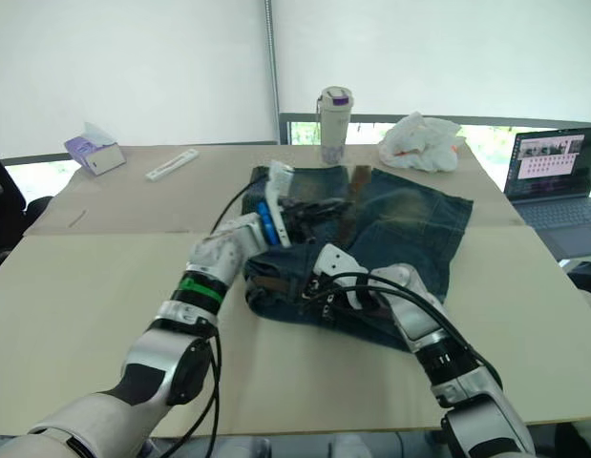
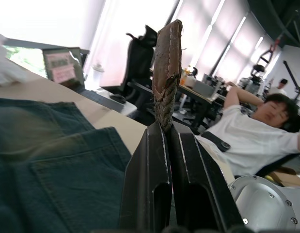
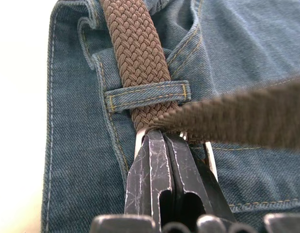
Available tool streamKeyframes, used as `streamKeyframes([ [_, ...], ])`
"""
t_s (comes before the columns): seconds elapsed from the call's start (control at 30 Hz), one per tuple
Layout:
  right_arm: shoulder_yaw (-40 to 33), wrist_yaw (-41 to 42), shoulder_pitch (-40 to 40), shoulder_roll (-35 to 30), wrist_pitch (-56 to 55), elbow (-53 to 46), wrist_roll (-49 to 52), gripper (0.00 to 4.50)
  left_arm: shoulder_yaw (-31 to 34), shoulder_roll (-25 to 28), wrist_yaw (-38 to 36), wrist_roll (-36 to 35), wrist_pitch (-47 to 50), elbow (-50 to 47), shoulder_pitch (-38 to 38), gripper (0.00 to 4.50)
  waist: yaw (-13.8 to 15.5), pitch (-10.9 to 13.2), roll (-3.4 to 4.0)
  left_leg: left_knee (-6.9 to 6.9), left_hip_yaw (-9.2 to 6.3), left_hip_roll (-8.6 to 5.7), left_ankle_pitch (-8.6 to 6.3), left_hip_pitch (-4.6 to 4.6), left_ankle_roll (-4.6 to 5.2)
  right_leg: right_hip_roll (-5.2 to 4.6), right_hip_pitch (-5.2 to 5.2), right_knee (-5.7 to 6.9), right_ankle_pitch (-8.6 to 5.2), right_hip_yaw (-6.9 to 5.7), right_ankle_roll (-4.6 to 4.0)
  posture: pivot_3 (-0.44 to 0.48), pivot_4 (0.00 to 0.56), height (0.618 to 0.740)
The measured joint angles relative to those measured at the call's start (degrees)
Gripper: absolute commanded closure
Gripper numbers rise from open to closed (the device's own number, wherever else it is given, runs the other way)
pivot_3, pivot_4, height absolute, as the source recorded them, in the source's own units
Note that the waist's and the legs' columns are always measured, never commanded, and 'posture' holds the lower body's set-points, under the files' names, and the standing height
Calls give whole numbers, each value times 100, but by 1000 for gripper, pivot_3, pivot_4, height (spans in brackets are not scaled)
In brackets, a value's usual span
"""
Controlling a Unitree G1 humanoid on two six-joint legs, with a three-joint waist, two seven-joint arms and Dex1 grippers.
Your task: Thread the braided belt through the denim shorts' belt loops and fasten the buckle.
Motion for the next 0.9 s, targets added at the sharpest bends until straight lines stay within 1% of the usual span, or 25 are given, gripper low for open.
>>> streamKeyframes([
  [0.13, -51, -203, 218, -2, 2, -230, -24, 4483, -34, -77, -46, -1, 11, -39, 1, 4500, 5, -3, 6, 0, 1, -1, 0, -1, 0, 0, 0, -1, -1, 0, 1, 0, 150, 740],
  [0.27, -300, -351, 509, 19, 8, -564, 65, 4483, -29, -50, -47, -1, 14, -151, 26, 4500, 35, -3, 5, 2, -1, -3, 0, -8, 0, -2, 0, -4, -2, 0, 3, 0, 150, 740],
  [0.5, -824, -301, 1364, -69, 133, -1481, 678, 4483, 17, 279, -79, -20, 29, -437, 319, 4500, 39, 0, 8, 1, -7, -2, -1, -19, 2, -2, -9, -5, -2, 0, 4, 0, 150, 740],
  [0.6, -1221, -366, 1617, -191, 456, -2122, 1086, 4483, 15, 322, -56, -38, 67, -599, 500, 4500, 39, 5, 11, 4, -15, -2, -1, -22, 2, -3, -11, -4, -2, 0, 4, 0, 150, 740],
  [0.63, -1499, -504, 1641, -214, 653, -2393, 1214, 3899, 16, 318, -35, -66, 115, -687, 551, 4500, 37, 5, 11, 3, -17, -2, -1, -22, 2, -3, -12, -4, -2, 0, 4, 0, 150, 740],
  [0.73, -2157, -869, 1673, -333, 1131, -3120, 1514, 2943, -3, 272, 20, -133, 215, -903, 629, 4500, 40, 5, 11, 2, -20, -1, -1, -21, 2, -2, -11, -5, -3, 0, 4, 0, 150, 740],
  [0.8, -2304, -1109, 1795, -332, 1330, -3506, 1598, 2249, -4, 249, 62, -138, 269, -960, 637, 4500, 37, 5, 11, 1, -17, -1, -1, -21, 2, -1, -11, -5, -3, 0, 5, 0, 150, 740],
  [0.9, -2372, -1713, 1945, -151, 1629, -4039, 1565, 1201, -4, 152, 157, -150, 300, -1010, 673, 4500, 33, 5, 12, 2, -16, -1, -1, -22, 2, -2, -12, -4, -3, 2, 5, 0, 150, 740],
])
